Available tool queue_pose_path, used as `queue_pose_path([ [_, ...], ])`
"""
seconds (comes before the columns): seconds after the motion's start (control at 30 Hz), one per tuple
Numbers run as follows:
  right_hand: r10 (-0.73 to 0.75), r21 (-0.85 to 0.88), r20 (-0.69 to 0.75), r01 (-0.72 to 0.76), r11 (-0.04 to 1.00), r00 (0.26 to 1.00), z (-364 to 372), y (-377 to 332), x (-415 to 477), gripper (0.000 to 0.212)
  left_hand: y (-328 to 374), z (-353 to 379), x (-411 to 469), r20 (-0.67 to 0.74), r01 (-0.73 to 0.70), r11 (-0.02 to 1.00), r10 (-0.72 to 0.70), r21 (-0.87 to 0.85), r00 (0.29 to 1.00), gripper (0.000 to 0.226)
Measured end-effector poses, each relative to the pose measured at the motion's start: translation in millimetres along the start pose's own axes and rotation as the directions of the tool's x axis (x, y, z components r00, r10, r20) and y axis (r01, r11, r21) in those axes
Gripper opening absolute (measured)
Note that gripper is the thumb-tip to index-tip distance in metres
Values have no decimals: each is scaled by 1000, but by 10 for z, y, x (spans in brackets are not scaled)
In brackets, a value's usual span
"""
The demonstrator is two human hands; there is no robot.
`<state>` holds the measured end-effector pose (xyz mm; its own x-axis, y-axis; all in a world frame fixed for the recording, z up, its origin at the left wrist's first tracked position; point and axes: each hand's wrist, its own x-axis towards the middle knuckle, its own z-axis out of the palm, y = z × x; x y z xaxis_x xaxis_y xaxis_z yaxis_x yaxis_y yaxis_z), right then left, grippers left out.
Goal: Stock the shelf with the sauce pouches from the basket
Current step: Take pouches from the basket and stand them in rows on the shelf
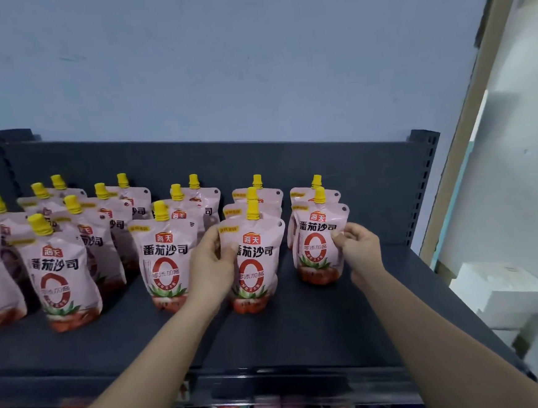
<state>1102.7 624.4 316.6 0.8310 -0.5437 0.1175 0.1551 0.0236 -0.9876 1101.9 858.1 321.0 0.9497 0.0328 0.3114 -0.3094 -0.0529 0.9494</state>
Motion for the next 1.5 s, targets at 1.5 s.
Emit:
queue_pose_path([
  [1.5,-579,-567,252,604,560,775,191,-721,-586,55,797,-324,-393,318,-372,47,430,927,845,61],
])
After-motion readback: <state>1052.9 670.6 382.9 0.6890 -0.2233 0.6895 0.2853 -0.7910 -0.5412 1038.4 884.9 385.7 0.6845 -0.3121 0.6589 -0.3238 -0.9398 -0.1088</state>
